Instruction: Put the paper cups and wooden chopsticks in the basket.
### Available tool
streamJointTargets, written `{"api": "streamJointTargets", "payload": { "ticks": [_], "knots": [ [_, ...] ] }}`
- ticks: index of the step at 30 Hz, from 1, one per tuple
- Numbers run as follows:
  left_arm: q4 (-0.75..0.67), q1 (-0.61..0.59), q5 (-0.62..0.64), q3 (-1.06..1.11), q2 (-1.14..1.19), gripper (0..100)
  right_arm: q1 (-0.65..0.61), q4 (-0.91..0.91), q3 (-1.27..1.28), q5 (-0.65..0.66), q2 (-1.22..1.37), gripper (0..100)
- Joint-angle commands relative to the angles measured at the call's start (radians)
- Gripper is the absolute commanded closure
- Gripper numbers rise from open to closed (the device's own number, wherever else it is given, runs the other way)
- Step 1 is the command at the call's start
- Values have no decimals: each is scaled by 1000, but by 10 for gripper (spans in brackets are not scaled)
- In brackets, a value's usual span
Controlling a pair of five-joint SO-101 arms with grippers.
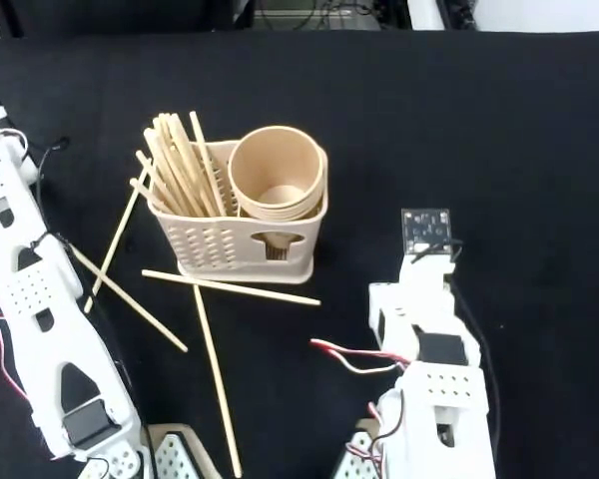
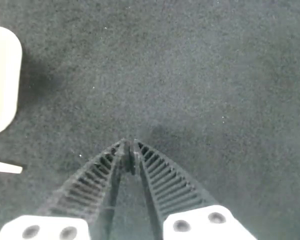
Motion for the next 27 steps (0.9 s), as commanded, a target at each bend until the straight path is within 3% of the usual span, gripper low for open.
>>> {"api": "streamJointTargets", "payload": {
  "ticks": [1,7,19,27],
  "knots": [
    [150,-4,12,-41,-135,970,-8,-11,-16,-2,-4,983],
    [358,-7,-32,-41,-267,970,-8,-11,-16,-2,-4,983],
    [359,-107,-153,314,-442,970,-8,-11,-16,-2,-4,983],
    [358,-104,-206,792,-776,970,-8,-11,-16,-2,-4,983]
  ]
}}
